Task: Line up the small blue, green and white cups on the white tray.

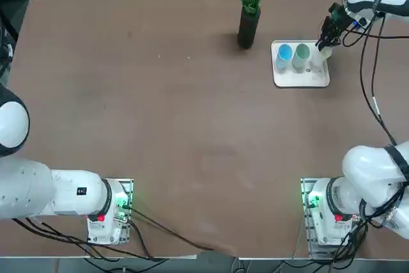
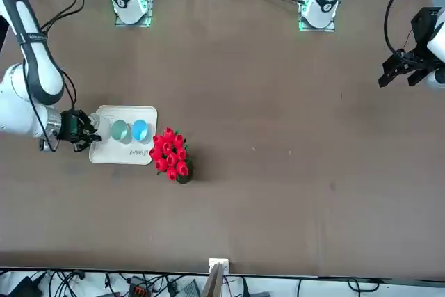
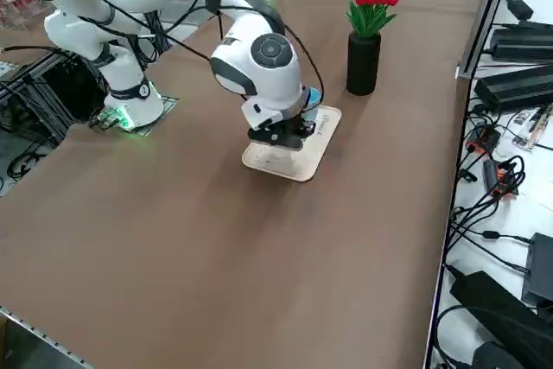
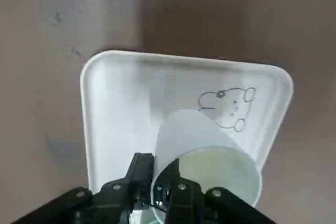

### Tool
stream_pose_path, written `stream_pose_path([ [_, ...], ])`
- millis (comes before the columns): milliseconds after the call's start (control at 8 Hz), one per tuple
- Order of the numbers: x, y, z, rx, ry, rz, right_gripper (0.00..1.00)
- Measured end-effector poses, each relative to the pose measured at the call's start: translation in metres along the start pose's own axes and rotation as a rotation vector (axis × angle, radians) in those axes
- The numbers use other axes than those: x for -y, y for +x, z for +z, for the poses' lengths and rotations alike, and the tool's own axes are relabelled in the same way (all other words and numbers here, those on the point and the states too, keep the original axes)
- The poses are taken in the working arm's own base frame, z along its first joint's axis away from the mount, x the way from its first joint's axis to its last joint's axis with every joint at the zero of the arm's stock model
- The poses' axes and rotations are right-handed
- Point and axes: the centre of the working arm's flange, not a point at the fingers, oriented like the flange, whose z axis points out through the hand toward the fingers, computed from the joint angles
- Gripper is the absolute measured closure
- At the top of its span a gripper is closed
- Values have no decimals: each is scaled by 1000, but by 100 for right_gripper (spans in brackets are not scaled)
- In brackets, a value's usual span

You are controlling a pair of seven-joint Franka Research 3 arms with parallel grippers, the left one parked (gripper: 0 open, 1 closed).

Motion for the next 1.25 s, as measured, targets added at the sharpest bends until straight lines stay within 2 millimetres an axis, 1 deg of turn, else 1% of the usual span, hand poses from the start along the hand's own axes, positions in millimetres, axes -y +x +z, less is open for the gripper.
stream_pose_path([
  [125,-1,0,6,-1,14,2,96],
  [375,-3,2,10,-3,24,7,96],
  [625,-8,8,18,-8,36,18,96],
  [750,-8,9,18,-10,43,25,96],
  [875,-8,10,17,-12,46,30,94],
  [1125,-10,17,18,-16,52,57,86],
  [1250,-9,17,15,-21,59,86,67],
])
